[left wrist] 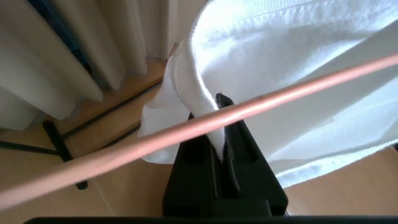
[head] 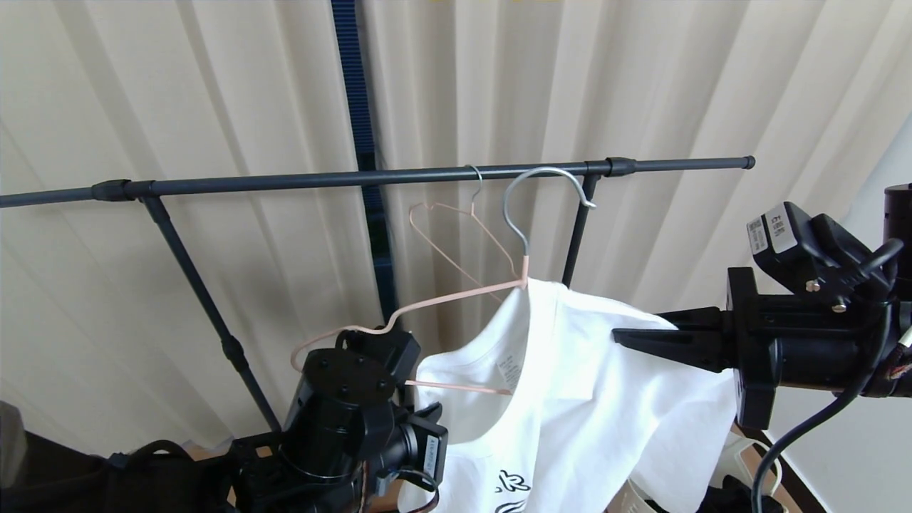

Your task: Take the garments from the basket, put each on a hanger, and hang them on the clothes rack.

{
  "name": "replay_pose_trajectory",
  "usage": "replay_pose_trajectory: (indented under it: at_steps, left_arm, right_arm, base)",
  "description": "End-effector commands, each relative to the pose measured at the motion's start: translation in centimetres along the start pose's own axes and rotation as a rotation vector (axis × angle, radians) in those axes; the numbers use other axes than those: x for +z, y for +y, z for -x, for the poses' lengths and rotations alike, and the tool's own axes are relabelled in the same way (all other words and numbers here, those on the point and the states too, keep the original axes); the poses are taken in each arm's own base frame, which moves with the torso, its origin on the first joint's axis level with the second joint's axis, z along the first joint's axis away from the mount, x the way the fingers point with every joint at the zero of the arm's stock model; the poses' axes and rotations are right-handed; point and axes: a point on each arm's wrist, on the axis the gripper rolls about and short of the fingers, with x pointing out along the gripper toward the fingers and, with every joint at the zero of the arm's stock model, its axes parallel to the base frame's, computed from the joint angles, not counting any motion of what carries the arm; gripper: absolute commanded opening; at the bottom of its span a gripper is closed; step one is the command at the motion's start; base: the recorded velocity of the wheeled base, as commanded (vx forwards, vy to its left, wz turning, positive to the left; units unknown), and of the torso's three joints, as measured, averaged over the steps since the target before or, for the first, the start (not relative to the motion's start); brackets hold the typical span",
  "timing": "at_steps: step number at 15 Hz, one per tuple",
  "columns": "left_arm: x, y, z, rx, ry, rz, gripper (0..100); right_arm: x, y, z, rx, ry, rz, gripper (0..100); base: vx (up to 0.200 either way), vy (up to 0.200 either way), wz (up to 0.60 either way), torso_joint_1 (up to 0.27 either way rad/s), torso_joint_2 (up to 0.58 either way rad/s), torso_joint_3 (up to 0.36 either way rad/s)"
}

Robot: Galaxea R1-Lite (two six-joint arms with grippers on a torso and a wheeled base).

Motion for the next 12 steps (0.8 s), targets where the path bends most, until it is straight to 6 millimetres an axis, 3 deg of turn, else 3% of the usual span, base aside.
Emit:
replay_pose_trajectory:
  at_steps: [1, 12]
  left_arm:
    - [-0.2, 0.1, 0.1, 0.001, 0.002, -0.004, 0]
    - [-1.3, 3.3, 0.9, 0.068, -0.087, -0.028, 0]
  right_arm:
    - [0.0, 0.0, -0.1, 0.002, 0.001, 0.000, 0]
    - [-0.2, -0.8, 0.4, -0.036, 0.004, -0.013, 0]
  base:
    - [0.000, 0.000, 0.00, 0.000, 0.00, 0.000]
    - [0.000, 0.000, 0.00, 0.000, 0.00, 0.000]
